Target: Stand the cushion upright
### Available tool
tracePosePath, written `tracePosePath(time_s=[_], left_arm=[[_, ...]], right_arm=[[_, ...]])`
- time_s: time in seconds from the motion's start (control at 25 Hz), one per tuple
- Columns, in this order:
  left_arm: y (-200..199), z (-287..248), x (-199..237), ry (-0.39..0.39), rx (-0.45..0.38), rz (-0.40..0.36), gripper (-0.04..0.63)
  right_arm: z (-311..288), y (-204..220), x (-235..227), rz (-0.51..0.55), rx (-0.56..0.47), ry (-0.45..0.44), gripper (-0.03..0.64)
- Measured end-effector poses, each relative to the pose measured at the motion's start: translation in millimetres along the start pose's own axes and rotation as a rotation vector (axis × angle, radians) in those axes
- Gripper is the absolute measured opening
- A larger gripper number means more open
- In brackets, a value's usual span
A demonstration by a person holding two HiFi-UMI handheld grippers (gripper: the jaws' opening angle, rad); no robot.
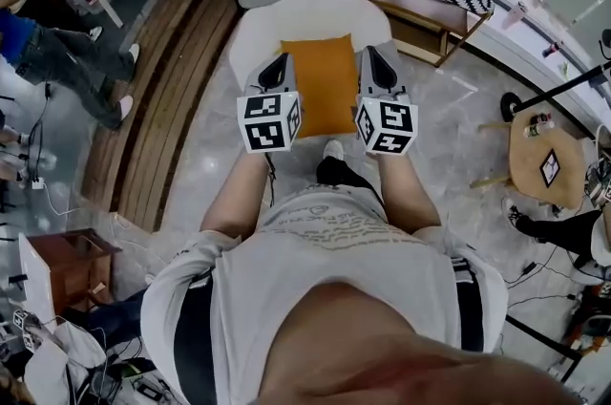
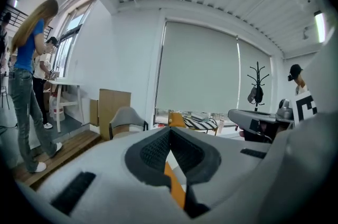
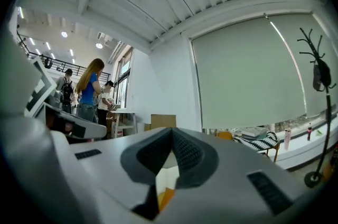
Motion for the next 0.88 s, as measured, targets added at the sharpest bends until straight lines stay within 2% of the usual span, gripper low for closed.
tracePosePath(time_s=[0.28,0.6,0.88], left_arm=[[-19.5,-67.4,16.4,0.004,0.016,0.04,0.02],[-8.7,-137.0,28.9,0.006,0.099,0.075,0.02],[-28.7,-203.7,28.0,0.013,0.13,0.063,0.02]], right_arm=[[-69.2,-1.2,-14.4,0.033,0.033,-0.045,0.028],[-127.3,25.6,-46.2,0.018,0.118,-0.039,0.028],[-180.0,35.8,-85.2,0.001,0.157,-0.033,0.028]])
Point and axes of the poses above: the fingertips, and each gripper's own axes: z backward along the fingers, x to its left, y out of its underside, the point moved 3 cm from there along z, backward along the fingers, and after that the axes turned 7 degrees about z, right-handed, at the moved point
